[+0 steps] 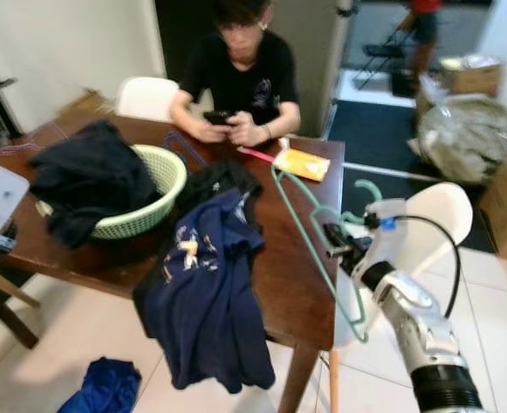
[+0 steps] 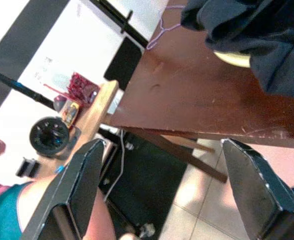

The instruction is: Hang hanger

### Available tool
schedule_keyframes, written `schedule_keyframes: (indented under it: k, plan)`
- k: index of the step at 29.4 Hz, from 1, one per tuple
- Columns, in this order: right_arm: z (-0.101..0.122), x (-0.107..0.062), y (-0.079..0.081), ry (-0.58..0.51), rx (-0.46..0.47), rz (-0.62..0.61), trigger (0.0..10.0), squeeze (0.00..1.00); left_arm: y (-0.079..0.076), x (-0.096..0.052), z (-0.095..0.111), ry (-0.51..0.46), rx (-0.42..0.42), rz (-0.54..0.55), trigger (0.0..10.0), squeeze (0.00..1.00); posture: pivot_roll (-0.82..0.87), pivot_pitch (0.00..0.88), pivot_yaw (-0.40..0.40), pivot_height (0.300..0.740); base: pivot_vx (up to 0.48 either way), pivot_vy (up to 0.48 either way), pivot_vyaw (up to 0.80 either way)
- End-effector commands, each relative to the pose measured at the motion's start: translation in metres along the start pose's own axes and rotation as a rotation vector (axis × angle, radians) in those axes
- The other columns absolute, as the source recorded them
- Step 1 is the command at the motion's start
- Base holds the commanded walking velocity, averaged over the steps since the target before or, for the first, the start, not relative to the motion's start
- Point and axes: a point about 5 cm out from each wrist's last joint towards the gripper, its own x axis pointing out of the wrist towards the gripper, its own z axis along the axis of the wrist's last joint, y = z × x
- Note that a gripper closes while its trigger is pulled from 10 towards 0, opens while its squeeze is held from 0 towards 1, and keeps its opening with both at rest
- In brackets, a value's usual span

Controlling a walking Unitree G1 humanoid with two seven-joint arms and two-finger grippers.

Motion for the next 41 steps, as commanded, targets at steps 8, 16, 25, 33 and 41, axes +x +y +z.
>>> schedule_keyframes:
  k: [8, 16, 25, 33, 41]
  plan:
    - [-0.004, 0.0, 0.003, 0.022, -0.013, 0.012, 10.0, 0.0, -0.006, 0.0, -0.001, 0.003, -0.01, -0.034, 10.0, 0.0, 0.09, 0.01, -0.047, 0.74, 0.0, 0.0, 0.8]
    - [-0.004, 0.0, 0.003, 0.02, -0.008, 0.005, 10.0, 0.0, -0.007, -0.001, -0.001, -0.001, -0.057, -0.035, 10.0, 0.0, 0.09, 0.009, -0.048, 0.74, 0.0, 0.0, 0.8]
    - [-0.005, 0.001, -0.001, 0.026, 0.015, -0.026, 10.0, 0.0, 0.002, -0.002, 0.008, -0.074, -0.109, -0.012, 10.0, 0.0, 0.09, 0.005, -0.05, 0.74, 0.104, 0.0, 0.09]
    - [-0.003, -0.001, -0.011, -0.028, 0.164, -0.084, 10.0, 0.0, 0.018, -0.004, 0.031, -0.207, -0.204, 0.031, 10.0, 0.0, 0.1, 0.0, -0.05, 0.74, 0.469, 0.0, 0.0]
    - [0.002, -0.006, -0.017, -0.112, 0.296, -0.097, 10.0, 0.0, 0.025, -0.007, 0.05, -0.318, -0.26, 0.037, 10.0, 0.0, 0.1, 0.0, -0.05, 0.74, 0.469, 0.0, 0.0]
